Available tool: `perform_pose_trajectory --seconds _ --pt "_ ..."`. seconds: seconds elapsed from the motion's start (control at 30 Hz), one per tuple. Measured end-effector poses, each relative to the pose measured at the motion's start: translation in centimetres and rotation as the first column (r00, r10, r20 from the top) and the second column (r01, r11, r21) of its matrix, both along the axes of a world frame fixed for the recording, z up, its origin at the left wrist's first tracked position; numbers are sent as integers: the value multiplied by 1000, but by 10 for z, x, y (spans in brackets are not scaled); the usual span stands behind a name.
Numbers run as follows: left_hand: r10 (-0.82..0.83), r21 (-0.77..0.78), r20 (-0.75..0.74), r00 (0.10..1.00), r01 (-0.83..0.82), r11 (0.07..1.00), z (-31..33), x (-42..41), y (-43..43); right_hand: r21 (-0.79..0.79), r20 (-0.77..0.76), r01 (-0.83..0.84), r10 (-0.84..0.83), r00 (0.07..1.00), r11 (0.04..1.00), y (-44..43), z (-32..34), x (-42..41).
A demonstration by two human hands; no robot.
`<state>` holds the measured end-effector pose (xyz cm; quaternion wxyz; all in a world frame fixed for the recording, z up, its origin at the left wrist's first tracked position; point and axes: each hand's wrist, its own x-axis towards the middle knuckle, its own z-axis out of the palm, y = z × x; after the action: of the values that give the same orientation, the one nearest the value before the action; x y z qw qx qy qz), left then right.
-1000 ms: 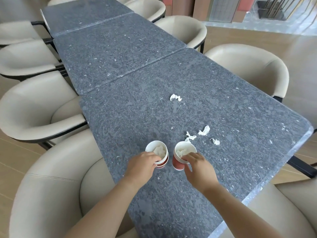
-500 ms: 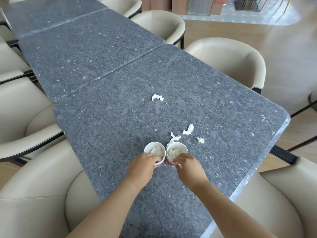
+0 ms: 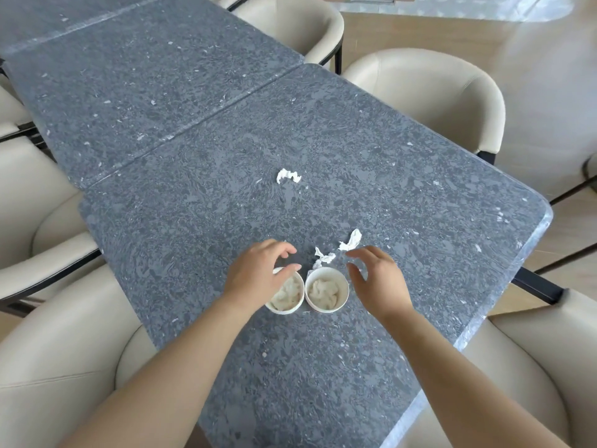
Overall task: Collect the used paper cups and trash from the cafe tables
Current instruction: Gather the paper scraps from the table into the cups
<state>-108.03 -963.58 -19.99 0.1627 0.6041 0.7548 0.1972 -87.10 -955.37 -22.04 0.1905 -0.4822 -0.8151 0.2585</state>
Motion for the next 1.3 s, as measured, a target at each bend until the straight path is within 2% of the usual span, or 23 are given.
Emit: perform_pose_trajectory --seconds 0.17,0.3,0.4,0.5,0.6,0.7,0.8,0.9,1.03,1.17,1.3 --pt "66 -70 61 996 -62 996 -20 -9 26 -90 164 0 15 986 996 33 -30 7" --pt "198 -144 108 974 -182 973 -41 -27 37 -187 302 3 54 952 982 48 -55 3" --pt "206 -188 130 970 -180 965 -47 -39 51 -213 338 26 49 940 977 55 -69 -1" --pt "96 -186 124 988 -71 980 -48 -35 61 -207 288 41 20 958 977 61 -75 -6" --pt "42 -146 136 990 -22 989 -51 -29 61 -144 158 21 2 988 989 67 -72 -15" --pt "16 -110 140 990 0 994 -53 -32 56 -96 67 -54 61 996 994 71 -65 -29" --pt "2 -120 135 991 15 993 -55 -37 55 -108 212 -110 131 968 988 74 -67 -35" --pt "-2 -147 102 995 17 989 -58 -50 62 -190 332 -76 137 933 979 75 -73 -33" --pt "-65 -269 -22 998 57 962 -70 -68 71 -247 234 -117 176 956 962 70 -76 -33" --pt "-226 -384 -182 957 142 912 -88 -72 69 -176 111 -181 202 973 968 66 -71 -41" --pt "-286 -490 -180 941 167 856 -104 -71 63 -163 108 -229 248 963 960 67 -70 -49"
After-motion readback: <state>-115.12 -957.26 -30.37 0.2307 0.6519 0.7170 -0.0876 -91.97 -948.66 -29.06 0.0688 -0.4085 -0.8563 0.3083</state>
